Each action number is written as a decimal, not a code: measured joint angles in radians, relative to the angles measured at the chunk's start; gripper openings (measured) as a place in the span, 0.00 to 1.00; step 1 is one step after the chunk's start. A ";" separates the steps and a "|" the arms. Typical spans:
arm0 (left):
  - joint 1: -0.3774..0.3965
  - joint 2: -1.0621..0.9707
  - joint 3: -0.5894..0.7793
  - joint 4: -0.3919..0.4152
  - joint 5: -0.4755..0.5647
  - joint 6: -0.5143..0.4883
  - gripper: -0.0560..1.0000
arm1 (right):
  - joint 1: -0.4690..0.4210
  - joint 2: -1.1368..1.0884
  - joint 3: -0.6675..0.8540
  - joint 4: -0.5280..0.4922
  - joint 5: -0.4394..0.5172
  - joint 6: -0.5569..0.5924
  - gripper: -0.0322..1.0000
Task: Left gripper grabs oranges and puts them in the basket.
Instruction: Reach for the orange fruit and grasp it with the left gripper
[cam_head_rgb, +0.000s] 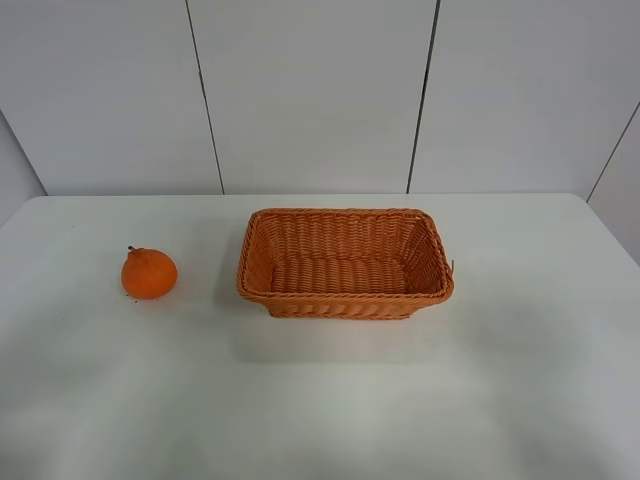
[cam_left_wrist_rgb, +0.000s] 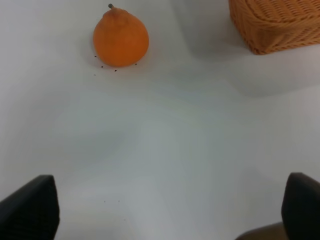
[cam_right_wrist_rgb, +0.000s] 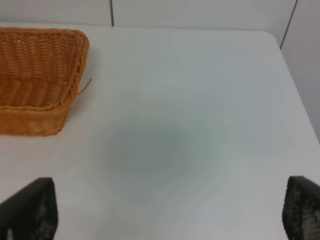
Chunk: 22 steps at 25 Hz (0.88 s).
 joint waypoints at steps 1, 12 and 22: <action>0.000 0.000 0.000 0.000 0.000 0.000 1.00 | 0.000 0.000 0.000 0.000 0.000 0.000 0.70; 0.000 0.000 0.000 0.000 0.000 0.000 1.00 | 0.000 0.000 0.000 0.000 0.000 0.000 0.70; 0.000 0.132 -0.041 0.034 -0.040 0.000 1.00 | 0.000 0.000 0.000 0.000 0.000 0.000 0.70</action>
